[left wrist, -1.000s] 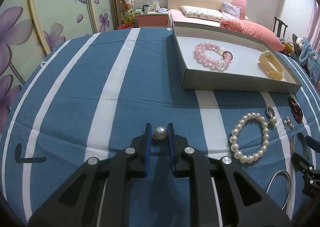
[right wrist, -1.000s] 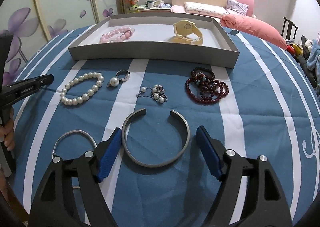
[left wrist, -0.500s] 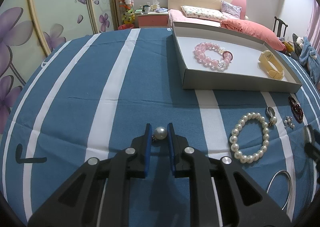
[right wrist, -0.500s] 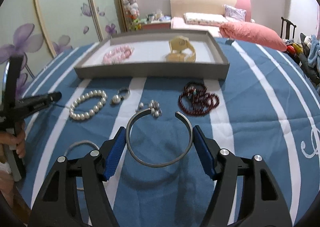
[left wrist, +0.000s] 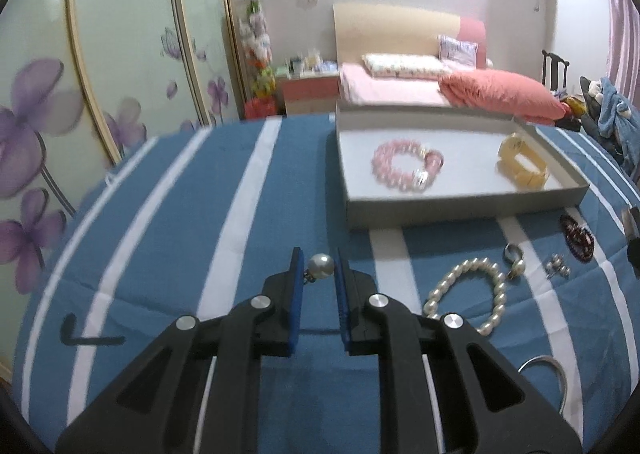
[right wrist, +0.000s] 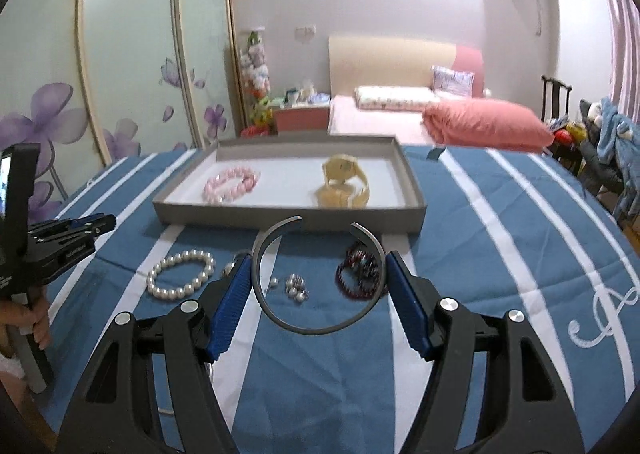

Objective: Organize jewelry
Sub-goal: 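Grasp the silver open cuff with the right tool and lift it, then place the cuff in the tray with the right tool while the left tool drops the pearl earring there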

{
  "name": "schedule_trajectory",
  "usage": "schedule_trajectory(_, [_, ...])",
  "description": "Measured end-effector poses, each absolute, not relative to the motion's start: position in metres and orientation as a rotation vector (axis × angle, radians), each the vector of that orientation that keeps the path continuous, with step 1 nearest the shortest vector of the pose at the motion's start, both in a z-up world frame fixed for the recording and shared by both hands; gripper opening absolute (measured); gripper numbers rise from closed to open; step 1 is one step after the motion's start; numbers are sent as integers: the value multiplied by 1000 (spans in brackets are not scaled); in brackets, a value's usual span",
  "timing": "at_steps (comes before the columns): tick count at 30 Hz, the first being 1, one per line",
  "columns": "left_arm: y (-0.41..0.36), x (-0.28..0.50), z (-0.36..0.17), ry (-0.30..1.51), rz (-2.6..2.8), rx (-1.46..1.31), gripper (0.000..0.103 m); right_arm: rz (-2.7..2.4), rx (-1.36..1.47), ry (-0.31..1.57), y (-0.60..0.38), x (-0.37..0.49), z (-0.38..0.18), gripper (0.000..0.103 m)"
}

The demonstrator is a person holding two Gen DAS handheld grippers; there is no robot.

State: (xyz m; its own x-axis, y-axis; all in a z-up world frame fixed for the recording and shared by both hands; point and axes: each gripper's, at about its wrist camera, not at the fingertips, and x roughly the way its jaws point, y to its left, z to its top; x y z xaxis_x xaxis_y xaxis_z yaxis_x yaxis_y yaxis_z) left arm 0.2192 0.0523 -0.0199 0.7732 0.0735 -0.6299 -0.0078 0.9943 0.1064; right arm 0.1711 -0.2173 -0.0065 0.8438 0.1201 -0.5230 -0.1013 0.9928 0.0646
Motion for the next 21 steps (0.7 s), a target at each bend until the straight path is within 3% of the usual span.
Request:
schedule_trajectory(10, [24,197,13,502,103,176,16,90,14,410,-218,163,10,67])
schedule_trajectory(21, [6,185,25,444,95,193,16,89,22,327,-216,156,21,67])
